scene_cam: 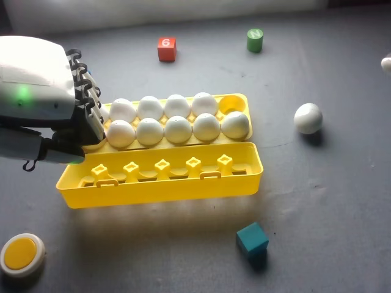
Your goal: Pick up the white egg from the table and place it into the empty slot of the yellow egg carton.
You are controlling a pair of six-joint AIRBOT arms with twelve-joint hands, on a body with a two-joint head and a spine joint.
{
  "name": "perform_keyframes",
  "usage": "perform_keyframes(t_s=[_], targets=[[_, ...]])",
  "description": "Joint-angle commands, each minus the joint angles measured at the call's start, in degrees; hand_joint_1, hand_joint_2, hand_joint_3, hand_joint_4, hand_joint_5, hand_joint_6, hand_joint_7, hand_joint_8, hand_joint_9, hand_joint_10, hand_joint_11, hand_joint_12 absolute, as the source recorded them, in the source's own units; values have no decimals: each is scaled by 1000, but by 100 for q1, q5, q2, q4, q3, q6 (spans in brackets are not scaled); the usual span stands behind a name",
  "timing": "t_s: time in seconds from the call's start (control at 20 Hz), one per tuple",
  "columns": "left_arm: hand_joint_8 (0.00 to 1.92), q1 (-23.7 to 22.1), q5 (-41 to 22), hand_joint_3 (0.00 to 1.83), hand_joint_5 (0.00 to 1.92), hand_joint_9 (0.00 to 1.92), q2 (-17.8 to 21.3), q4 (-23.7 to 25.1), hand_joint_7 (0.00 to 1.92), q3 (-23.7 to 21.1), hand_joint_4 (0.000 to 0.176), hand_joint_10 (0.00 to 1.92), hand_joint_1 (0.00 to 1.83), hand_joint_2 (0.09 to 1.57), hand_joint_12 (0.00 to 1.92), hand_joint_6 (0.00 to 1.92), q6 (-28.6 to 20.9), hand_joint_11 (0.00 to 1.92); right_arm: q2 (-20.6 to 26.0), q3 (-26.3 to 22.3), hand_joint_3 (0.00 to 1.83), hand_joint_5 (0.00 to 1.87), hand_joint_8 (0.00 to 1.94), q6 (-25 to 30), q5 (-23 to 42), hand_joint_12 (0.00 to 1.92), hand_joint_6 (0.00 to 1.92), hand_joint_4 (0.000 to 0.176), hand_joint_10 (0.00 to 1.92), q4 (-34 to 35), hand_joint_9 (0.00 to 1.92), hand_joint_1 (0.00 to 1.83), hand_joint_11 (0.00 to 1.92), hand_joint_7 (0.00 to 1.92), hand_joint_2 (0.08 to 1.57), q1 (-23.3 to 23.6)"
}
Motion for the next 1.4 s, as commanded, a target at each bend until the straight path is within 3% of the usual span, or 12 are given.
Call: perform_keyframes(t_s=[0.0,0.15,0.65,0.7,0.8,0.85,1.0,1.15,1.2,1.25,1.3,1.35], targets=[[77,-66,-114,224,124,62,9,-390,105,50,0,104,0,1103,322,93,5,0,12,13,108,133,58,20,657,353,59,0,67,93,98,55,0,99,1106,43],[7,-70,-117,48,149,91,-12,-392,130,111,0,24,0,1188,225,13,-39,0,-19,13,7,152,7,17,657,365,6,0,10,93,127,40,0,129,1154,45],[2,-112,-68,2,133,80,5,-388,112,-79,0,3,0,1196,193,3,-84,0,-19,61,0,126,0,1,573,365,0,0,0,93,107,134,0,107,1079,21],[3,-115,-61,3,113,55,8,-387,86,-112,0,4,0,1202,122,3,-84,0,-19,80,0,125,9,16,569,208,0,41,0,93,21,113,0,28,990,15],[5,-144,-40,3,124,71,12,-288,98,-191,0,8,0,1207,173,5,-84,0,-27,145,0,121,0,37,568,150,0,80,0,93,0,139,0,0,884,16],[4,-167,-39,1,123,83,12,-258,102,-218,0,9,0,1204,210,3,-84,0,-51,186,0,129,0,56,552,29,2,86,0,93,0,208,0,0,845,28],[1,-182,-39,1,117,82,42,-254,98,-265,0,5,0,1205,201,0,-84,0,-234,388,0,158,0,185,-32,1,12,86,0,93,0,258,1,0,813,270],[4,-227,-28,0,129,89,40,-225,114,-253,0,4,0,1202,180,5,-94,0,-407,550,0,391,0,185,-559,0,16,127,0,94,0,403,0,0,819,504],[7,-257,-29,2,151,108,38,-175,135,-269,0,8,0,1209,244,9,-116,0,-448,586,0,517,1,185,-570,0,16,166,0,94,0,428,0,20,810,506],[8,-267,-31,2,156,112,48,-136,139,-317,0,9,0,1211,258,9,-116,0,-564,671,0,544,2,175,-645,0,16,174,0,94,0,433,0,25,808,549],[7,-267,-33,2,158,113,55,-132,140,-331,0,9,0,1211,261,9,-116,0,-664,749,0,549,2,151,-780,0,15,176,0,94,0,434,0,26,808,584],[6,-267,-37,2,156,112,55,-130,138,-331,0,8,0,1212,261,8,-116,0,-748,822,0,645,4,114,-846,0,15,159,0,94,0,531,0,64,795,600]])
